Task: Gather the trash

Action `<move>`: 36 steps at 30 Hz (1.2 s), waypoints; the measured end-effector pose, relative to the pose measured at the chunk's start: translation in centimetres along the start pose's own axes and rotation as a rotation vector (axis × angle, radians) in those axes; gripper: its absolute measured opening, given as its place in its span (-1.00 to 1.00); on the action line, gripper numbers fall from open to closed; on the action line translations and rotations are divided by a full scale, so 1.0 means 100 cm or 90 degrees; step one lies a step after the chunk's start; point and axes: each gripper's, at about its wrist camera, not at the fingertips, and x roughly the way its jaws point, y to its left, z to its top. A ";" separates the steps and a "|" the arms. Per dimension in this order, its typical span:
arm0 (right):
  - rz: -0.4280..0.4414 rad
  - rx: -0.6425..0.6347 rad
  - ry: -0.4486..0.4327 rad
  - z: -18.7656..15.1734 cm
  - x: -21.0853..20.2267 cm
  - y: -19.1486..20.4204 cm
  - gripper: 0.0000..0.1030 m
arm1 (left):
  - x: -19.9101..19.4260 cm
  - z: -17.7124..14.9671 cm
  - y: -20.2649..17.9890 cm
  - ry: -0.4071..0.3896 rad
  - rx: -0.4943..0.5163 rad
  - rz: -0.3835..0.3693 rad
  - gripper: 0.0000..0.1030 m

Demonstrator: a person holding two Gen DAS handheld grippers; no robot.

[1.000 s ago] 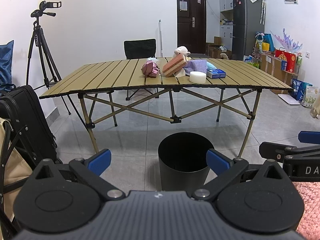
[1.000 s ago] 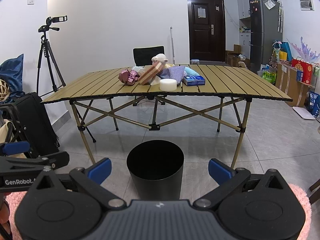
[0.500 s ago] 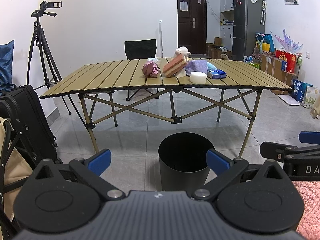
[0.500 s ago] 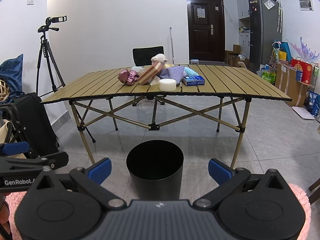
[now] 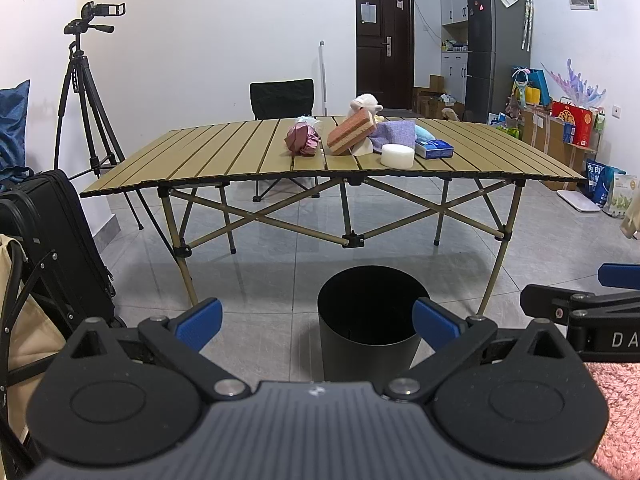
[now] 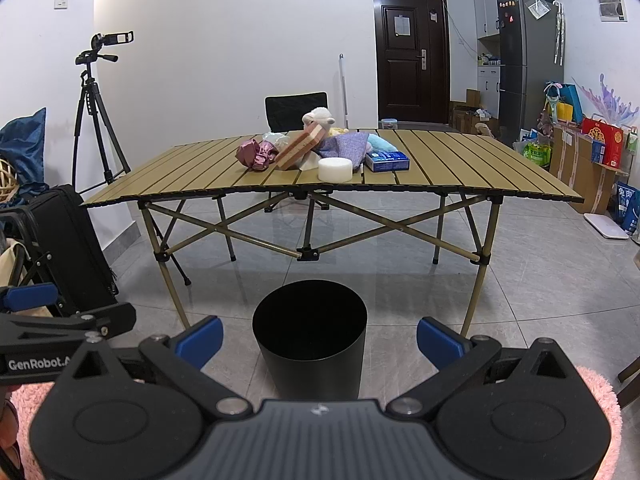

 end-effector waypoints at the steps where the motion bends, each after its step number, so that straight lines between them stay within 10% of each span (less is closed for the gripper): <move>1: 0.000 0.000 0.000 0.000 0.000 0.000 1.00 | 0.000 0.000 0.000 0.000 0.000 0.000 1.00; 36: -0.006 0.002 0.006 0.002 0.014 -0.004 1.00 | 0.019 0.010 0.000 0.000 0.007 0.003 1.00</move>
